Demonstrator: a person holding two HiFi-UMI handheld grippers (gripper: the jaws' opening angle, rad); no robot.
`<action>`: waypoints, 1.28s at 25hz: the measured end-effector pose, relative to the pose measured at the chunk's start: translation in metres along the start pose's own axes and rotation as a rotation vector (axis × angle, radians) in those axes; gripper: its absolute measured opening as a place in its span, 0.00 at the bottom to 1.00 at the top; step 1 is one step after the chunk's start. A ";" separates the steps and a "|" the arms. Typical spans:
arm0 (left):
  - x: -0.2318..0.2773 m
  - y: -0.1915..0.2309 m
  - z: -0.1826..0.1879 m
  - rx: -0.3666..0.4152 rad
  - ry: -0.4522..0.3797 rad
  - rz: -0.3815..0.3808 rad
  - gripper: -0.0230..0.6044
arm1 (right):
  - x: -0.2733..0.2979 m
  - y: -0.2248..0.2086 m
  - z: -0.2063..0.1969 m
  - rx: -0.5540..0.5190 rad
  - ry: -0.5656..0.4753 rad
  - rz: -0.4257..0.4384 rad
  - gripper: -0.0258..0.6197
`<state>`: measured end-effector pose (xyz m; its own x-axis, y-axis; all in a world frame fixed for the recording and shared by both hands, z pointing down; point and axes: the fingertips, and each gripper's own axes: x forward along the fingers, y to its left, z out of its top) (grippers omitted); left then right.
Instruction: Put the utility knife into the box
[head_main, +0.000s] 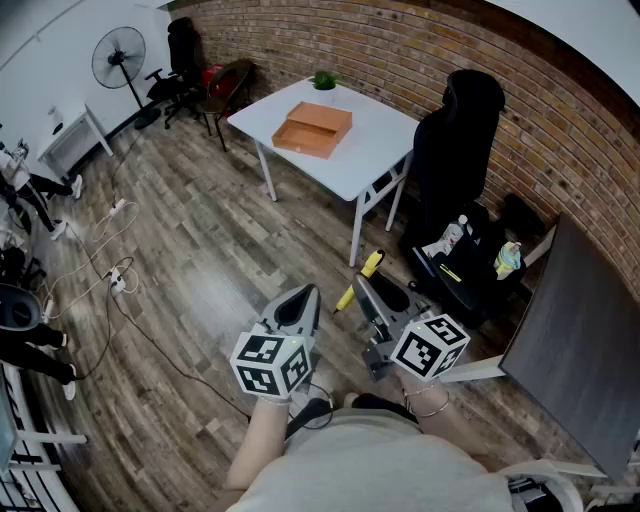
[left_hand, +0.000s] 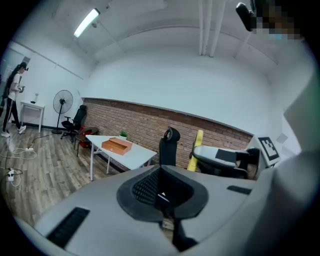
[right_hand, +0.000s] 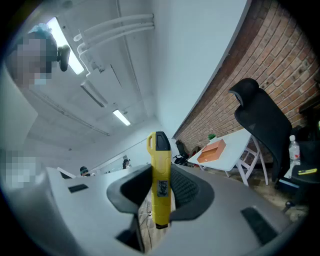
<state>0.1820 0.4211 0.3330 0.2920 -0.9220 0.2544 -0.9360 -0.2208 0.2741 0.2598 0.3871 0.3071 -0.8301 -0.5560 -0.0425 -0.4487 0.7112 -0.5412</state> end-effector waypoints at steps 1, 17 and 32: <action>0.002 -0.001 -0.002 -0.004 0.005 -0.004 0.05 | -0.001 -0.002 -0.001 0.002 0.004 -0.002 0.21; 0.010 -0.017 -0.020 0.001 0.039 -0.020 0.05 | -0.017 -0.009 -0.008 -0.001 0.024 -0.012 0.21; 0.021 -0.024 -0.056 -0.019 0.080 0.030 0.05 | -0.033 -0.034 -0.032 0.008 0.113 0.015 0.21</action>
<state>0.2217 0.4243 0.3834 0.2796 -0.8997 0.3353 -0.9409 -0.1871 0.2825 0.2918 0.3951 0.3535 -0.8687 -0.4934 0.0440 -0.4339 0.7152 -0.5479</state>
